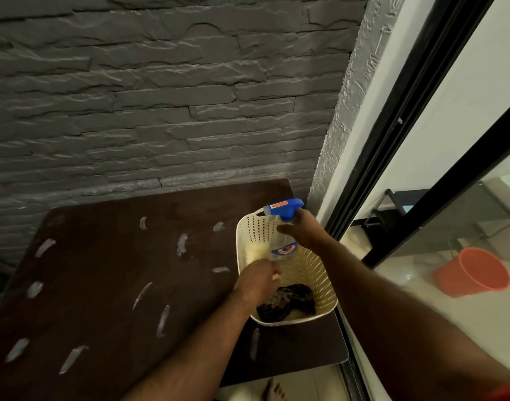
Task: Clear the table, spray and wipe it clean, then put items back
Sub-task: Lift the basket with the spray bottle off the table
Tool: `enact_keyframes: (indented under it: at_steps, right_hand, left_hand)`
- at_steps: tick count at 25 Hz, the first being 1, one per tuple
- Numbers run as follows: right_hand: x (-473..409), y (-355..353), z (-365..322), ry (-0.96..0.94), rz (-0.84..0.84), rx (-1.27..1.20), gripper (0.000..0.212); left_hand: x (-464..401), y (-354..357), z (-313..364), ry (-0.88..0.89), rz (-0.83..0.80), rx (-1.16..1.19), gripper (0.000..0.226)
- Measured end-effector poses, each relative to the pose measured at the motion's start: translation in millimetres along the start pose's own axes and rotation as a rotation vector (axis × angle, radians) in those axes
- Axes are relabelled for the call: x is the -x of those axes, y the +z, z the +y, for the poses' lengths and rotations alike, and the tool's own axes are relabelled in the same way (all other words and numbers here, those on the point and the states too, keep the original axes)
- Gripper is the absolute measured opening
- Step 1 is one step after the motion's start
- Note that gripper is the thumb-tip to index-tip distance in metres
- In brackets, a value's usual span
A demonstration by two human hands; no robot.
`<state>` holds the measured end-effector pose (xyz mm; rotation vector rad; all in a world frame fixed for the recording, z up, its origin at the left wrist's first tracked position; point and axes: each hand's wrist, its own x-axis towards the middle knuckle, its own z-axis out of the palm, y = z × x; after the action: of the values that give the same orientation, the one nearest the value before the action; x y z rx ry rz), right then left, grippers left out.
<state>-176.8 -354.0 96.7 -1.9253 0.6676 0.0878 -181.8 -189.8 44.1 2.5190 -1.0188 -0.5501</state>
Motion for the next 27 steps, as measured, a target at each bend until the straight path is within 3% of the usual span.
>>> enact_keyframes:
  at_steps: [3,10,13,16,19,21,24,27]
  right_hand:
    - [-0.5,-0.5,1.8,-0.007,0.013,0.033,0.039]
    - [-12.0,-5.7,6.7,-0.016,-0.029,0.110,0.042]
    - [-14.9,-4.4,8.8,-0.048,-0.020,0.131,0.040]
    - [-14.7,-5.5,10.5,-0.065,-0.035,0.113,0.039]
    - [-12.8,-8.5,10.1,-0.050,-0.050,0.072,0.040]
    - [-9.6,-9.5,7.7,-0.040,-0.049,0.070,0.040]
    - [-4.2,-15.4,0.2,-0.056,-0.027,0.026,0.034]
    - [-1.6,-28.8,-16.6,-0.128,0.028,-0.003,0.024]
  left_hand:
    - [-13.7,20.9,7.5,-0.008,-0.198,-0.124,0.042]
    - [-46.8,55.9,22.1,-0.061,-0.400,-0.414,0.053]
    - [-51.5,66.3,19.5,-0.041,-0.398,-0.461,0.063]
    - [-48.2,70.1,17.3,0.002,-0.334,-0.503,0.053]
    - [-44.5,65.6,17.7,-0.030,-0.305,-0.377,0.041]
    - [-41.0,49.8,19.6,-0.056,-0.251,-0.155,0.038]
    - [-40.2,19.9,21.8,-0.032,-0.227,0.160,0.041]
    - [-43.5,-7.4,27.1,-0.091,-0.151,0.237,0.046]
